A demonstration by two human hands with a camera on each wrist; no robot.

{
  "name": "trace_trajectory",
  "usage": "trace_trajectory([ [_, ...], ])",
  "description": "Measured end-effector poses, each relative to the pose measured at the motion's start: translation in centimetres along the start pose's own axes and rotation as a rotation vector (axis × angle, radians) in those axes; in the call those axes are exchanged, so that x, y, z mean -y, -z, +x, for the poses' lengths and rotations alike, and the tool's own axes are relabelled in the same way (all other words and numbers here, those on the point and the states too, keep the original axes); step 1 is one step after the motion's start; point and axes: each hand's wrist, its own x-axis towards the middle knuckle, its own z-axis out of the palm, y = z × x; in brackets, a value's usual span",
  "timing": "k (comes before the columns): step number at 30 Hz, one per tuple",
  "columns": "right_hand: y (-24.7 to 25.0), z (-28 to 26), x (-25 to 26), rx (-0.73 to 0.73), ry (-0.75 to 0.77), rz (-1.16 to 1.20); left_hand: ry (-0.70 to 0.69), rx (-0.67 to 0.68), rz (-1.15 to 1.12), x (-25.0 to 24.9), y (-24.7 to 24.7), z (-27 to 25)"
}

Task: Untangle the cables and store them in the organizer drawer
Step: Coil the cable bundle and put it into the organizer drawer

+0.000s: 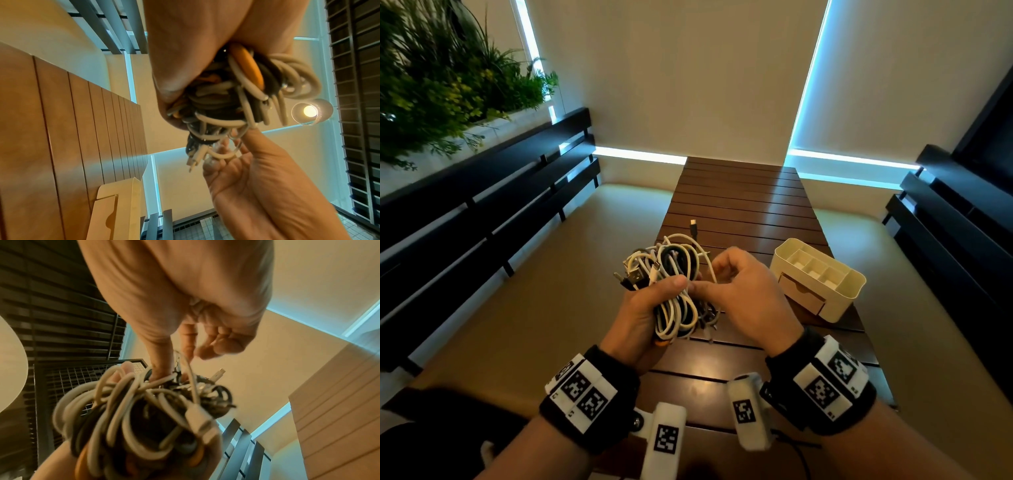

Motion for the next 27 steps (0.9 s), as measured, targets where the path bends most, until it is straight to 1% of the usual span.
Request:
trace_trajectory([
  [2, -0.1, 0.0, 0.0, 0.000, 0.067, -0.011, -0.008, -0.008, -0.007, 0.0, 0.2, 0.3],
  [5, -0.1, -0.1, 0.1, 0.019, 0.143, 0.050, -0.021, -0.010, -0.024, -0.2, 0.3, 0.8],
  [9, 0.5, 0.3, -0.1, -0.053, 0.155, 0.096, -0.036, -0.044, -0.039, -0.7, 0.3, 1.4],
  [12, 0.8, 0.6, -0.4, -0.082, 0.143, 0.157, -0.042, -0.017, -0.034, -0.6, 0.1, 1.8],
  [15, 0.6, 0.9, -0.5, -0.019, 0.104, 0.281, -0.010, 0.051, -0.050, -0.2, -0.4, 2.0],
  [18, 1.0, 1.7, -0.6, 0.048, 0.053, 0.357, 0.031, 0.101, -0.085, -0.1, -0.5, 2.1],
  [22, 1.6, 2.7, -1.1, 0.095, -0.086, 0.439, 0.065, 0.102, -0.123, -0.1, -0.7, 2.5],
  [23, 1.7, 3.0, -1.4, 0.106, -0.112, 0.449, 0.075, 0.104, -0.122, -0.1, -0.7, 2.8],
  [25, 1.8, 3.5, -1.9, 0.138, -0.168, 0.425, 0.084, 0.180, -0.116, 0.0, -0.9, 3.2],
  [26, 1.8, 3.6, -2.1, 0.157, -0.191, 0.401, 0.078, 0.198, -0.105, 0.1, -1.0, 3.4],
  [27, 1.7, 3.8, -2.3, 0.168, -0.199, 0.362, 0.074, 0.173, -0.087, 0.1, -1.0, 3.6],
])
